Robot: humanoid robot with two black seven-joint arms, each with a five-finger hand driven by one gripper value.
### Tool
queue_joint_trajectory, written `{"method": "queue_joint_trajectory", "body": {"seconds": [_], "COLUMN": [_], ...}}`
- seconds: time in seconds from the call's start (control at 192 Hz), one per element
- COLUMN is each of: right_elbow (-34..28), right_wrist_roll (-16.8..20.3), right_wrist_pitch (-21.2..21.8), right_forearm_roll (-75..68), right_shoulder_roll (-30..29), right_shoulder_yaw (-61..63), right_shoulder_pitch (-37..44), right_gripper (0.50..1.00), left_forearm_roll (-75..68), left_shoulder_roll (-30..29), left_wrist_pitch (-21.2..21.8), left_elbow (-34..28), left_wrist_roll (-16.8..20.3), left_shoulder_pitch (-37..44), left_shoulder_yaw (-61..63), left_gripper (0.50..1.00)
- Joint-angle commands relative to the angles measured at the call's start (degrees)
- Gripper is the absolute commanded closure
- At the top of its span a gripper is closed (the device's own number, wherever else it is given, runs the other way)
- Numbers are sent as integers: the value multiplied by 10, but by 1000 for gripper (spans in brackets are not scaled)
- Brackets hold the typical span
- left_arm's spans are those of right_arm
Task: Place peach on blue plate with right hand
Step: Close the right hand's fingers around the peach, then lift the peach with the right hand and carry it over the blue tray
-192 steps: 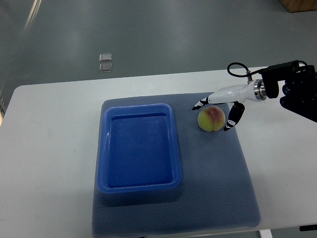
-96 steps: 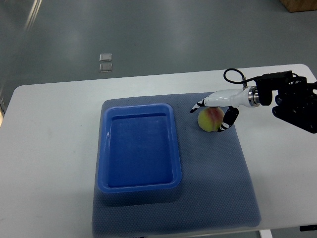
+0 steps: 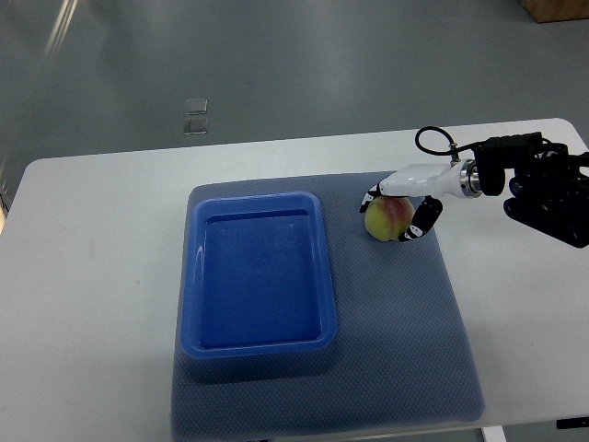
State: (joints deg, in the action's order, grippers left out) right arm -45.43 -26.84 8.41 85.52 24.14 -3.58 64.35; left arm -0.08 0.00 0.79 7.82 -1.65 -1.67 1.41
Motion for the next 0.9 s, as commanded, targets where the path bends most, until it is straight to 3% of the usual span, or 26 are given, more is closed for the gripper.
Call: {"method": "queue_joint_trajectory", "body": {"seconds": [0.0,0.454,0.767,0.893], "right_elbow": [0,-6,-7,0], "right_wrist_roll": [0,0,4,26], "right_wrist_pitch": [-1,-6,-1,-4], "right_forearm_roll": [-5,-8,-18,-14], "right_shoulder_roll": [0,-54,-186,-219], "right_shoulder_yaw": [4,10,64,58], "right_shoulder_pitch": [4,72,83,57], "right_gripper": [812,805,787,785], "left_forearm_roll": [0,0,0,0], "left_shoulder_roll": [0,0,0,0], "left_wrist_pitch": [0,0,0,0], "left_elbow": [0,0,0,0], "left_wrist_roll": [0,0,0,0], "left_shoulder_pitch": [0,0,0,0], "left_shoulder_yaw": [0,0,0,0], "left_gripper": [500,500,500,500]}}
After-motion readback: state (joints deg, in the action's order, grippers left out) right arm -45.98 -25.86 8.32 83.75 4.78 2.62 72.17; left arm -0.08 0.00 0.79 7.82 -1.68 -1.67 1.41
